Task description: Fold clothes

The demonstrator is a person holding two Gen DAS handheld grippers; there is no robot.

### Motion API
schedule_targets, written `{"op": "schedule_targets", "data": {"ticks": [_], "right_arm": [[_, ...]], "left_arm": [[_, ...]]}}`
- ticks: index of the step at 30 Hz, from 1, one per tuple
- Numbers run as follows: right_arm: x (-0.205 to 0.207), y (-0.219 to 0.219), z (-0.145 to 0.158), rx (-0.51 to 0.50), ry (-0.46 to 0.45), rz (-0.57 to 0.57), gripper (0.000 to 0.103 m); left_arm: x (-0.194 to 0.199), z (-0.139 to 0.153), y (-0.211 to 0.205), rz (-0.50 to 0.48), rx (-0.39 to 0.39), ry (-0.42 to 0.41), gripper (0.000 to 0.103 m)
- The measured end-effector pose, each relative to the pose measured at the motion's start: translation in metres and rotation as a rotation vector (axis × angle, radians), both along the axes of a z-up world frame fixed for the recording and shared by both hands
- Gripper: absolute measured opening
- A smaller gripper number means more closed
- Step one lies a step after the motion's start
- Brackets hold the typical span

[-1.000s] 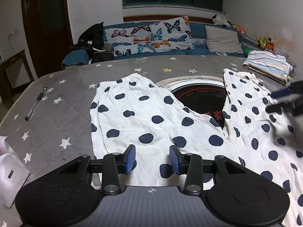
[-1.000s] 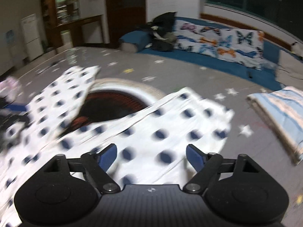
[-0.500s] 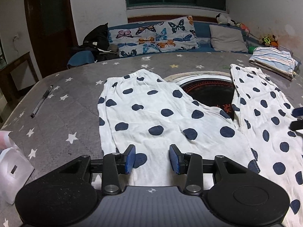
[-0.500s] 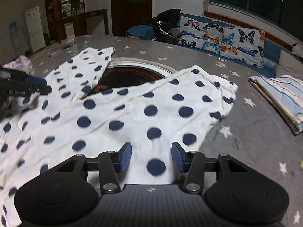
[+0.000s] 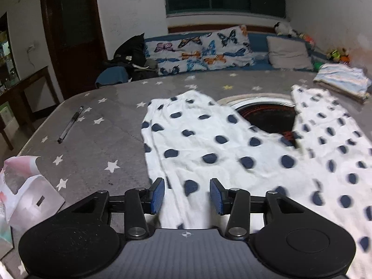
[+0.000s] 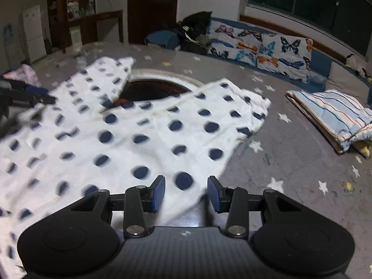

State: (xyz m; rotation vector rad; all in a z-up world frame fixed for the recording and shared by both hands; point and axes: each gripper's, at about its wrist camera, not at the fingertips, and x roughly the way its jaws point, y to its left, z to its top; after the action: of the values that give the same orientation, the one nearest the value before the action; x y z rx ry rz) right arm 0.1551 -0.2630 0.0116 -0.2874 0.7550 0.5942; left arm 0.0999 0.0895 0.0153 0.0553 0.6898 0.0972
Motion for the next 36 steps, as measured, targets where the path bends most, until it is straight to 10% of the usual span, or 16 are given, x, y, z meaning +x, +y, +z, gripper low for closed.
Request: {"op": "schedule_targets", "data": {"ticks": [13, 36], "right_arm": [[-0.056, 0.049, 0.003, 0.025, 0.024, 0.218, 0.048], [-0.099, 0.018, -0.005, -0.002, 0.035, 0.152, 0.050]], "left_arm": [[-0.071, 0.006, -0.035, -0.118, -0.040, -0.006, 0.046], [-0.129, 0.001, -0.006, 0.042, -0.089, -0.006, 0.043]]}}
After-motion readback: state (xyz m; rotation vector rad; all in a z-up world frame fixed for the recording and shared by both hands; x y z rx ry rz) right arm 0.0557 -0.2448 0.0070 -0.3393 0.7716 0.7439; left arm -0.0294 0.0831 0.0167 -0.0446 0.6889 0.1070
